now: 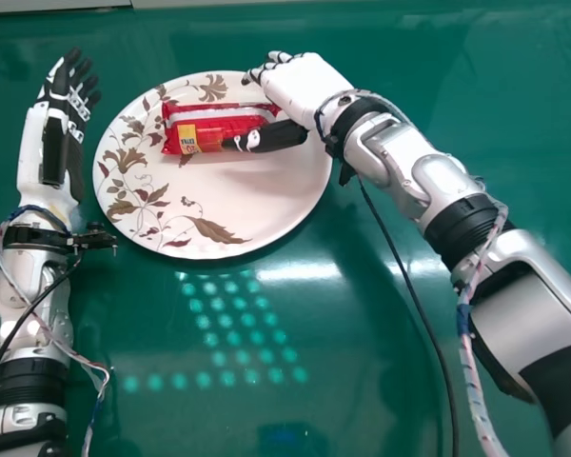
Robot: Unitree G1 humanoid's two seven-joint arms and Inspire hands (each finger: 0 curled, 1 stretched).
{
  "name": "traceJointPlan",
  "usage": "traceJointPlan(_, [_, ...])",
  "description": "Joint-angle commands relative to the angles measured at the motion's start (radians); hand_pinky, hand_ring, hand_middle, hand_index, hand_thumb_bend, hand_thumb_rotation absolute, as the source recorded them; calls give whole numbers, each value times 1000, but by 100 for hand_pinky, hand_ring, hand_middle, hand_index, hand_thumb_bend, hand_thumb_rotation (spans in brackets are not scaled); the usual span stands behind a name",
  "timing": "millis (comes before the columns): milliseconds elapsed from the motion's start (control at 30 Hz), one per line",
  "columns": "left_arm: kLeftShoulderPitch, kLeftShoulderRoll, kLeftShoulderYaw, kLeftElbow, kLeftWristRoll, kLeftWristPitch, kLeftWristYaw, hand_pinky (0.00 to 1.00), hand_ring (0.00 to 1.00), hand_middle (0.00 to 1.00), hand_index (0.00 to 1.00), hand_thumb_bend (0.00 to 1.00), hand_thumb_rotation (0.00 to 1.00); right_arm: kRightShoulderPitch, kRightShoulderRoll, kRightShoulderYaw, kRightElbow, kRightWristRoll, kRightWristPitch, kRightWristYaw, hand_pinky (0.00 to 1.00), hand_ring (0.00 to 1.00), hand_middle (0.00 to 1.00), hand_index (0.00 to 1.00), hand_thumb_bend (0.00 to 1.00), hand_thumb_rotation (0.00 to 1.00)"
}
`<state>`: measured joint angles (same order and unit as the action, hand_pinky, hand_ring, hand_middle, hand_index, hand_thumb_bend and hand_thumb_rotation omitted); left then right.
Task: Pick up biscuit and place it in the plate
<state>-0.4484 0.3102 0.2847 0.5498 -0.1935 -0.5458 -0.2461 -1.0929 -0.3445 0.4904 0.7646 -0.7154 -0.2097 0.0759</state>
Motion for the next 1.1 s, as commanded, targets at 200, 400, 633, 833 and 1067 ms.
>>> traceJointPlan(200, [61, -46, -27, 26, 42, -19, 30, 100, 100, 97, 100, 77, 73, 280, 47, -319, -511, 373, 275, 142, 75, 84, 85, 83, 69, 50])
traceJointPlan(400, [56, -41, -35, 64, 72, -55, 45, 100, 100, 95, 100, 89, 84, 439, 66, -454, -752, 451, 362, 86, 69, 81, 82, 78, 64, 40])
traceJointPlan(633, [40, -55, -37, 104, 62, -67, 43, 100, 100, 92, 100, 100, 89, 581, 67, -570, -879, 532, 377, 53, 71, 79, 82, 80, 60, 34])
traceJointPlan(833, [41, -81, -40, 86, 65, -59, 72, 64, 91, 87, 95, 100, 85, 686, 75, -633, -961, 586, 408, 29, 78, 84, 85, 82, 55, 33])
traceJointPlan(1067, [39, -107, -44, 79, 56, -69, 89, 0, 78, 79, 82, 100, 82, 775, 78, -690, -989, 608, 382, -19, 70, 79, 81, 79, 50, 26])
